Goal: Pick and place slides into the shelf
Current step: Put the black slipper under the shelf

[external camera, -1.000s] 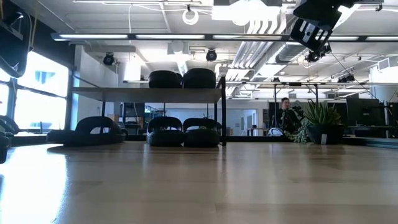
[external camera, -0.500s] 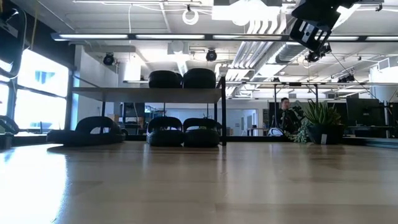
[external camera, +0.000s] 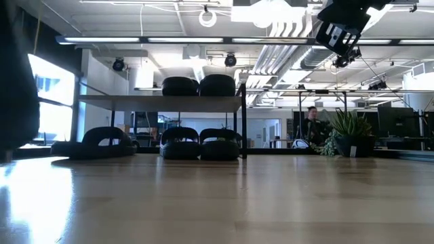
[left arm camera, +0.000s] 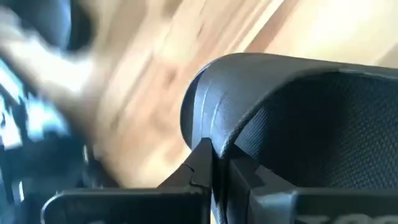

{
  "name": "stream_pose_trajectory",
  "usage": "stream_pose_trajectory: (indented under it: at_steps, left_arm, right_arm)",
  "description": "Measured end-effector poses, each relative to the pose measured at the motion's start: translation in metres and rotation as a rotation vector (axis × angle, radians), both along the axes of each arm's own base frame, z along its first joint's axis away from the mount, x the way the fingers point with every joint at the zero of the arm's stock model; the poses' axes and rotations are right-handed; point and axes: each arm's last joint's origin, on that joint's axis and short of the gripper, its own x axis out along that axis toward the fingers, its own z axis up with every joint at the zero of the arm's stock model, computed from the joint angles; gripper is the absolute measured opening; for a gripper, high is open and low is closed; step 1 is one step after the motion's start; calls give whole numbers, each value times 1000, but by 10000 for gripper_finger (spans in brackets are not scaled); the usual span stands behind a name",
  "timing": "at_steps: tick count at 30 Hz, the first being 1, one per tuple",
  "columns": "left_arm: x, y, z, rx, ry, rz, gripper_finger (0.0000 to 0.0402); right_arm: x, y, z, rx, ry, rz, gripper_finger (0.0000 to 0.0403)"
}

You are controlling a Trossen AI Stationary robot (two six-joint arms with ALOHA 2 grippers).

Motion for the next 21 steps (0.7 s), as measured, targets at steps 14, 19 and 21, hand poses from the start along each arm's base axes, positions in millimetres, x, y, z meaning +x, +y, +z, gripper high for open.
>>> stream_pose_trajectory:
  at_steps: [14, 19, 21]
  left_arm:
    - [33, 25, 29, 255, 33, -597, 4]
    - [48, 61, 21, 379, 105, -589, 2]
    - [51, 78, 12, 381, 153, -550, 2]
  right_arm:
    - [0, 0, 0, 4, 3, -3, 138]
    - [0, 0, 0, 8, 4, -5, 138]
    - [0, 0, 0, 7, 4, -8, 138]
